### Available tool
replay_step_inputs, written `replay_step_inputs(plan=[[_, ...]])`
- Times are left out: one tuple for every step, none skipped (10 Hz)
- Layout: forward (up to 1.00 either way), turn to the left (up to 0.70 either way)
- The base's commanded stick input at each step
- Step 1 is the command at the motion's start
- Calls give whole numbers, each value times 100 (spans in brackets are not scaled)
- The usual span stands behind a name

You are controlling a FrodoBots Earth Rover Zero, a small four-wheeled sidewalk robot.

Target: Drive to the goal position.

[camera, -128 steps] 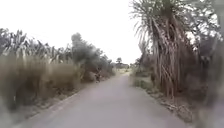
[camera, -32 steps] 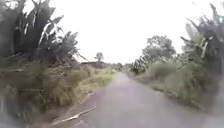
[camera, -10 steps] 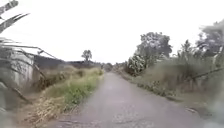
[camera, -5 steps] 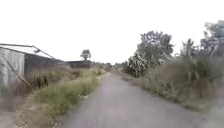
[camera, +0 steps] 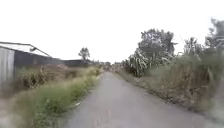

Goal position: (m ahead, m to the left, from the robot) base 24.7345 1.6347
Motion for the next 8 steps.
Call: replay_step_inputs(plan=[[100, 0], [100, 0], [100, 0], [100, 0], [100, 0], [100, 0], [100, 0], [100, 0]])
